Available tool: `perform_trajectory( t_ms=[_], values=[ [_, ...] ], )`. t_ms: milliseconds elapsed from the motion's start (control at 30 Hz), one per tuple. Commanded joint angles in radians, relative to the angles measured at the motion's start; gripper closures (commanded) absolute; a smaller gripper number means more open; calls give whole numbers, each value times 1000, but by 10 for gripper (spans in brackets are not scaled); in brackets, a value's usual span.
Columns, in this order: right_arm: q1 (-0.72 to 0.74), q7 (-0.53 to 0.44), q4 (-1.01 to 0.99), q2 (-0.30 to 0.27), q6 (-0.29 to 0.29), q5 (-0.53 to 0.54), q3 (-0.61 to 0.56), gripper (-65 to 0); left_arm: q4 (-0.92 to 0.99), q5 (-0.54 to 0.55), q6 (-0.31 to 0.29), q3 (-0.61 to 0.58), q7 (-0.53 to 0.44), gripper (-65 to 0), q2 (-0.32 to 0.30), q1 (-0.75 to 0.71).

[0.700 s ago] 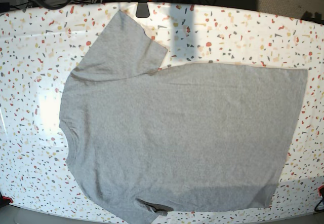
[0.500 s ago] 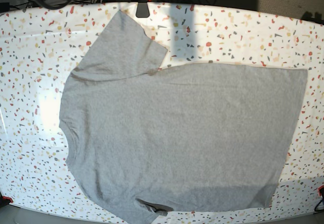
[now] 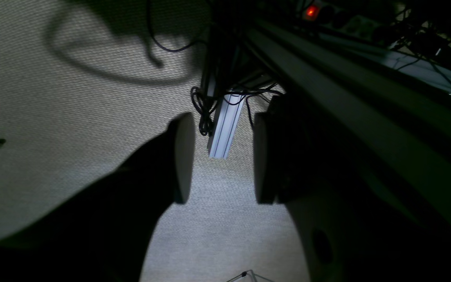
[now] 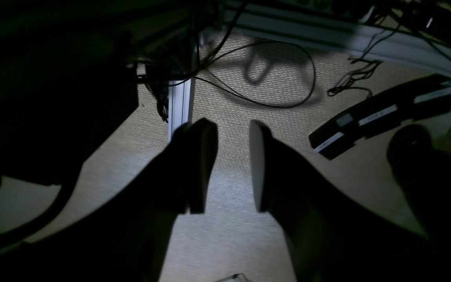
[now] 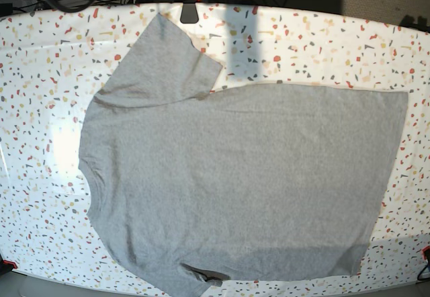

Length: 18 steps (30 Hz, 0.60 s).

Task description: Fold the T-shirt properly

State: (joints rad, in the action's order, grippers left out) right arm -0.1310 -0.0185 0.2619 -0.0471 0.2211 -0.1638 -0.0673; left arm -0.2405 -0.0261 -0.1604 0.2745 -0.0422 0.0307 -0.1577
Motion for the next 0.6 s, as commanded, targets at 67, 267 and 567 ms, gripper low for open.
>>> perform_trajectory(
  t_ms=[67,267,567],
  values=[
    [-5,13,4,-3,7,2,0,-193,-2,-32,-4,-2,1,-245,2,-8],
    [-43,8,19,-15,20,3,0,-193,-47,-79,-4,-2,-15,-245,2,-57],
    [-237,-16,286,-104,71,14,0,-193,-358,-78,-71,-2,-5,-245,2,-257]
  ],
)
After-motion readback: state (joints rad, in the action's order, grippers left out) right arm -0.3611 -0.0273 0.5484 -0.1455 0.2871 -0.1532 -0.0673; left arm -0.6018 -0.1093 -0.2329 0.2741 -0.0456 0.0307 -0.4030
